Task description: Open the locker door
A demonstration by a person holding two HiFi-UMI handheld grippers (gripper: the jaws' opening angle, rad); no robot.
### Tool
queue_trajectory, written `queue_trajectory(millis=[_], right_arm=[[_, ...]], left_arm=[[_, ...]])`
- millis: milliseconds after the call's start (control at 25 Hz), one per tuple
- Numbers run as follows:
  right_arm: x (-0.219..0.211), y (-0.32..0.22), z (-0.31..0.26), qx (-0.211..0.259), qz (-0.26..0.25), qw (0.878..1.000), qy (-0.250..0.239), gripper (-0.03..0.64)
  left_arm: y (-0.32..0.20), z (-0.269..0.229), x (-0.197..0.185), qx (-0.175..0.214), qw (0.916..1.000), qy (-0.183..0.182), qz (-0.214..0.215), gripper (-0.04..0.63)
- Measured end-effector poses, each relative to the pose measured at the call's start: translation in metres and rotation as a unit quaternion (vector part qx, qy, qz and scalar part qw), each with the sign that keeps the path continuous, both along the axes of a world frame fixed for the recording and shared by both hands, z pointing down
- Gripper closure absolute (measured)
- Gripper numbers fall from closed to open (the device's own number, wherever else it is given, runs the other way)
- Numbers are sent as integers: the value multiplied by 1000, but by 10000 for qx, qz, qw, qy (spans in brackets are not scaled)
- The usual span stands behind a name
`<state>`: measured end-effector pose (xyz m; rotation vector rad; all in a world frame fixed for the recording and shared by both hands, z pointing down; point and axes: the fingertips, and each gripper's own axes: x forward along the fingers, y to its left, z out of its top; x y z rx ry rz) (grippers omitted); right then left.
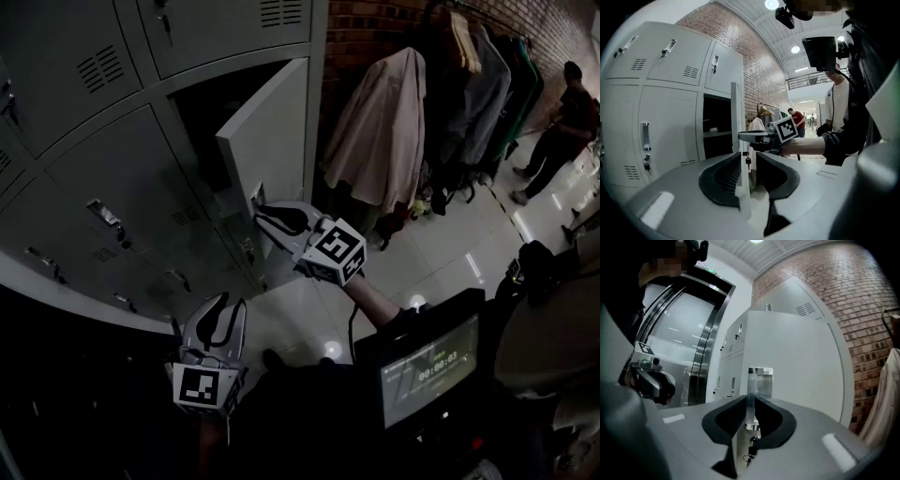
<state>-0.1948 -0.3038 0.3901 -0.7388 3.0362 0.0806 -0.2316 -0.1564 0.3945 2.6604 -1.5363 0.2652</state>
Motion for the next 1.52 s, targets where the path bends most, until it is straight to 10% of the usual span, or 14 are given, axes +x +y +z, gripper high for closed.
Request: queue_trajectory(millis=[680, 1520], right_arm=[[173, 19, -1, 26, 373, 9992, -101, 615], [253, 90, -28, 121, 1443, 9877, -596, 615]], left_arm=[[46, 6, 133, -36, 9999, -85, -67, 492], [56, -9, 153, -48, 9993, 210, 303, 492]])
